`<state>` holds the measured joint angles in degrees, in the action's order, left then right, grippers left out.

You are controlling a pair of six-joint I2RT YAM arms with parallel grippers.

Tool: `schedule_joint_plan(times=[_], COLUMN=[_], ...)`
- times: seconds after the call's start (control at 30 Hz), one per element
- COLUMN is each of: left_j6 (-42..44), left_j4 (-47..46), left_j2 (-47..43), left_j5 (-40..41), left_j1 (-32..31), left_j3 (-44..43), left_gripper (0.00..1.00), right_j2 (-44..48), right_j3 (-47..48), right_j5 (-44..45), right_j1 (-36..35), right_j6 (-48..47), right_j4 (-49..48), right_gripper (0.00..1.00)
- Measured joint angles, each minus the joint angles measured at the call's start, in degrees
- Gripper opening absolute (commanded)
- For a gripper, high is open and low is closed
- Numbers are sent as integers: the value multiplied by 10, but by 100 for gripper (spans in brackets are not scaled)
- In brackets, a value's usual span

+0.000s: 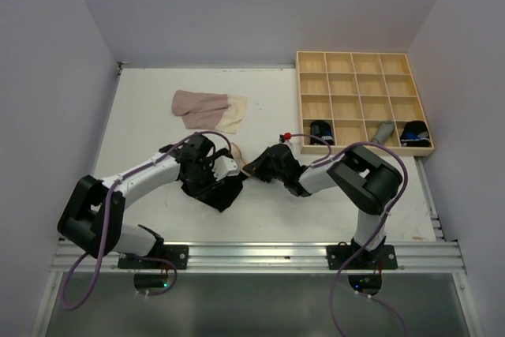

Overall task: Roll the underwear
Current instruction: Fold the underwear

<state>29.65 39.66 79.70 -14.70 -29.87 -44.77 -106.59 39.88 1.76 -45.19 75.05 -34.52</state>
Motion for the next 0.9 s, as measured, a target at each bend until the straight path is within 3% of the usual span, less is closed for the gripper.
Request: schedule_joint_plan(times=[0.7,0.9], left_j6=[12,10], left_j4=[25,17], left_j2=[-8,21], left_j5=[-40,-39], left_j1=[-13,-24], left_j3=[-14,-14], left_gripper=[40,36], right_j2=[0,0], right_j3=[0,0], right_j5=[-1,-1], right_j1=[2,2], right_j6=[0,0], right_j4=[0,0], right_gripper=[6,6])
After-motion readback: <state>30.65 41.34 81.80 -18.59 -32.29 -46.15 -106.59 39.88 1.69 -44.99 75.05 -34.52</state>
